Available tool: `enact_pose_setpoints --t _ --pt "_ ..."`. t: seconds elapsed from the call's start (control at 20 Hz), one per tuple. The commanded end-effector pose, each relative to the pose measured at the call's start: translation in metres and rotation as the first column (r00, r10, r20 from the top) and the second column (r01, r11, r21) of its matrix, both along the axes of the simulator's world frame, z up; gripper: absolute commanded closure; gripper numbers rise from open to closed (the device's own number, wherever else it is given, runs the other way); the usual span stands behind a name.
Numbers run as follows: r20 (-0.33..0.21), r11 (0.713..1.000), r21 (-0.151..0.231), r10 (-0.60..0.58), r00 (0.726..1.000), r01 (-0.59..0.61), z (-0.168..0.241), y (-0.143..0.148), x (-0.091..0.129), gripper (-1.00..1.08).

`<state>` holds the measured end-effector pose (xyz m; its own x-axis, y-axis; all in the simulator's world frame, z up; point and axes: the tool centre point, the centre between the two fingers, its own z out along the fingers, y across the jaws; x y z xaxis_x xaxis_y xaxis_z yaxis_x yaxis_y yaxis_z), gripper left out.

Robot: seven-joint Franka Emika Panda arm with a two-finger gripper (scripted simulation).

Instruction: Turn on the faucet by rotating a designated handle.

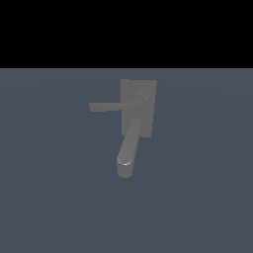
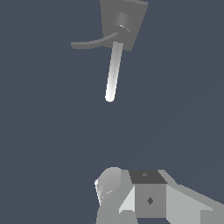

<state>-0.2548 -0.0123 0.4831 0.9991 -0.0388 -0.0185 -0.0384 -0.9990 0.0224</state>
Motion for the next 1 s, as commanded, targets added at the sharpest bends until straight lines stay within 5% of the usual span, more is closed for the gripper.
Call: enact_pose_setpoints --t 0.0,0.45,0.95 --pt "0.000 1.000 0.000 0.000 1.000 0.000 0.000 0.000 0.000 1.08" --pt "-0.026 0.999 -0.053 0.010 1.000 -0.012 -0.007 -0.009 0.004 1.08" --pt "-0.119 0.971 -0.229 0.048 0.992 -0.074 -0.030 -0.038 0.019 1.08"
